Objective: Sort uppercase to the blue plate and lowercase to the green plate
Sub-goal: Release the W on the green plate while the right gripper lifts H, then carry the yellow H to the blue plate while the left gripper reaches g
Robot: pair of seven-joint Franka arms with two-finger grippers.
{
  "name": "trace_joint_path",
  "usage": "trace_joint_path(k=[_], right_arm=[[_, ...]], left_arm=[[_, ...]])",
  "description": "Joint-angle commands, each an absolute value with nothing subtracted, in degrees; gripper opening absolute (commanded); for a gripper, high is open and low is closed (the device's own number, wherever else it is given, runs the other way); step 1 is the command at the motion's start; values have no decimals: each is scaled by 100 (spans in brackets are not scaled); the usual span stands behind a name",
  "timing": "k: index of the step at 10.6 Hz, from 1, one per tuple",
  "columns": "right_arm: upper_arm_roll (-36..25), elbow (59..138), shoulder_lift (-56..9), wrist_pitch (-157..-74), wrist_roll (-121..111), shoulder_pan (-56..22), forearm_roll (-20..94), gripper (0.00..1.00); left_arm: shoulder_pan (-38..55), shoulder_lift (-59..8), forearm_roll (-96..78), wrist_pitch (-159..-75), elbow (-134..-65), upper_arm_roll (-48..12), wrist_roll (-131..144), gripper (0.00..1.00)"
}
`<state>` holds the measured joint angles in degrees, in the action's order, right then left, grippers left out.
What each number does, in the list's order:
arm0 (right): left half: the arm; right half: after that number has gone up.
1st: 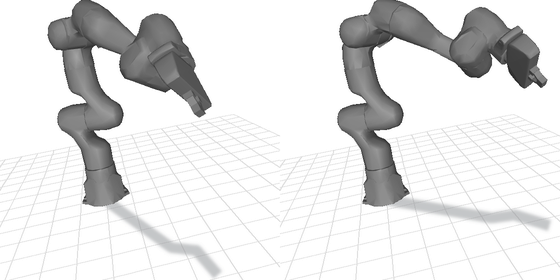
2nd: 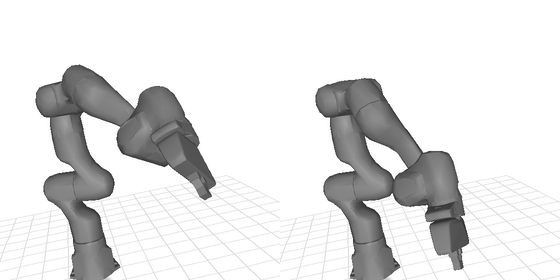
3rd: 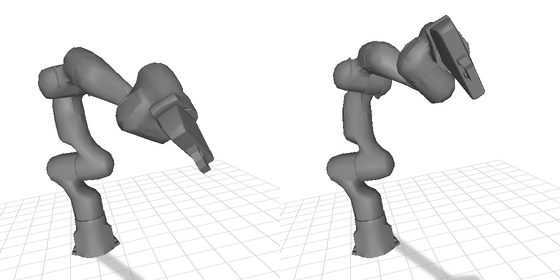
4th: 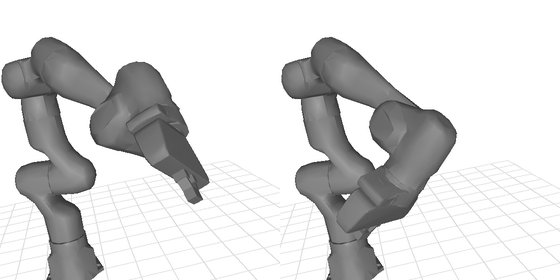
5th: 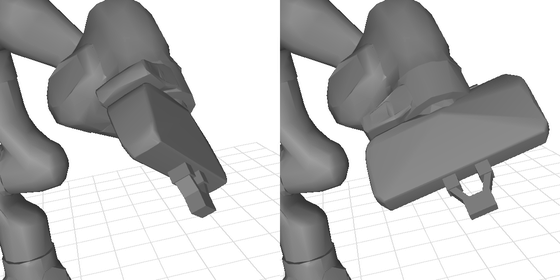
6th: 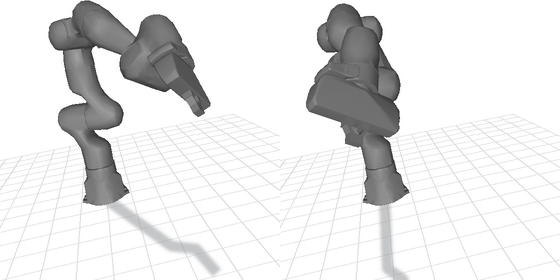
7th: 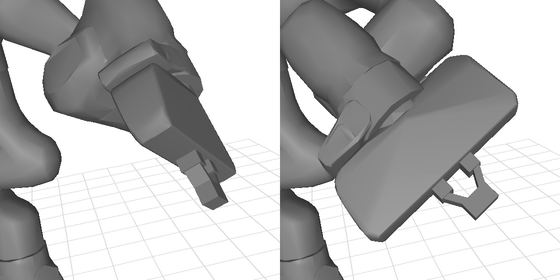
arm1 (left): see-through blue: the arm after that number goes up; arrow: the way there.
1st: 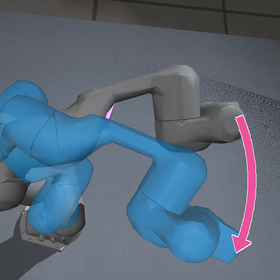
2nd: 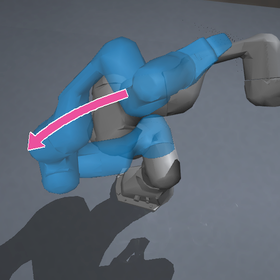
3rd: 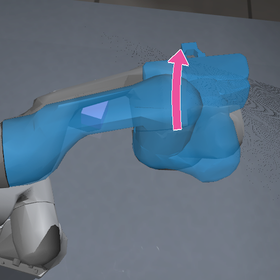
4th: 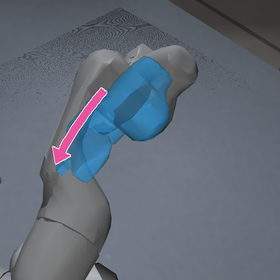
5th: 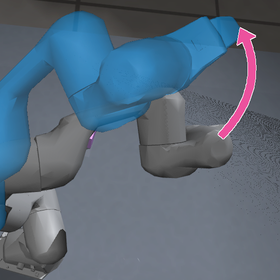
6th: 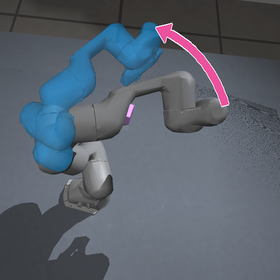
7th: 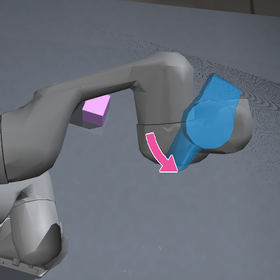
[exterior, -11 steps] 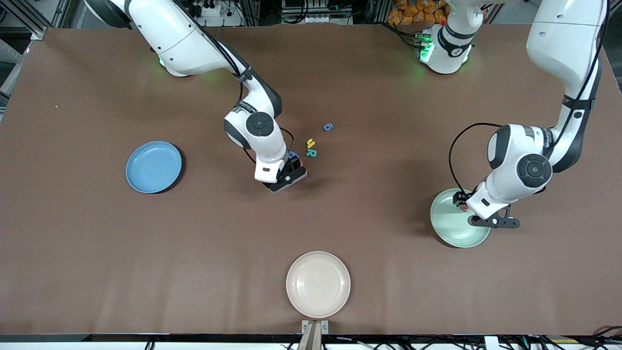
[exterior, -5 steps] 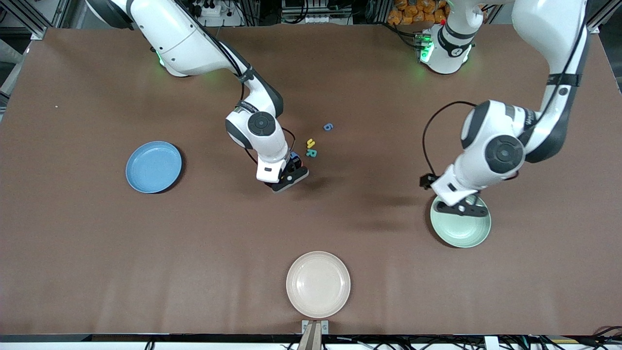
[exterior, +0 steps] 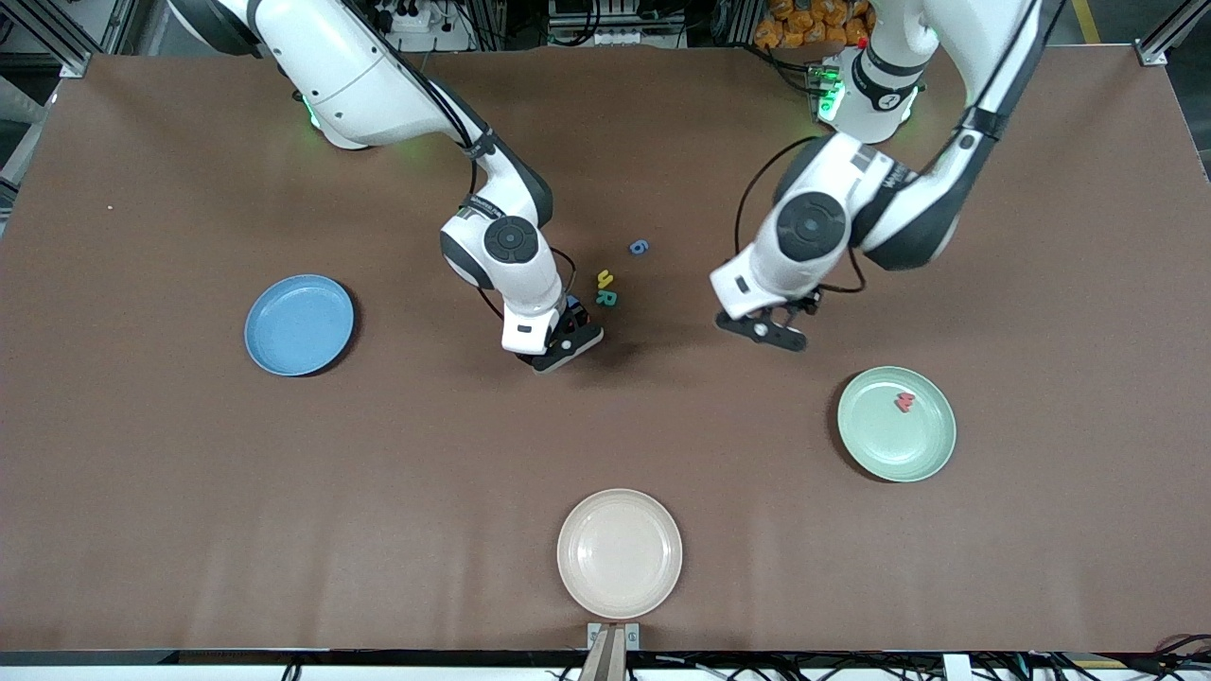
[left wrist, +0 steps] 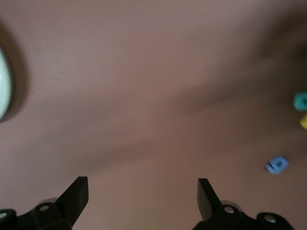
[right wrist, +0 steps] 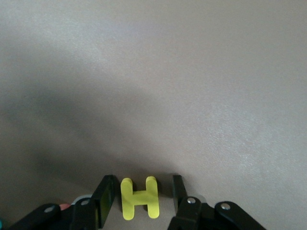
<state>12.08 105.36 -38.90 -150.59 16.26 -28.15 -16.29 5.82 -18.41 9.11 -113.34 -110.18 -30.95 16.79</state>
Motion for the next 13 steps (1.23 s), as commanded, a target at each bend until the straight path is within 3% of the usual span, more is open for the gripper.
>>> trace_joint_path(k=[1, 5, 10, 13], right_arm=[[1169, 10468, -3929, -15021, 1529, -2874, -1705, 57], [1169, 10512, -3894, -14977, 1292, -2813, -1696, 57], [1169, 10521, -3788, -14748, 1213, -2733, -1670, 51], [1169, 10521, -3814, -14748, 1222, -2733, -1635, 40]], left_arm=[[659, -1625, 1667, -11294, -11381, -3689, 1714, 100], [861, -1705, 1960, -11495, -11645, -4034, 1600, 100], [922, -1792, 1960, -13716, -12778, -4069, 1695, 100], [1168, -2073, 1960, -14149, -12788, -4069, 1740, 100]])
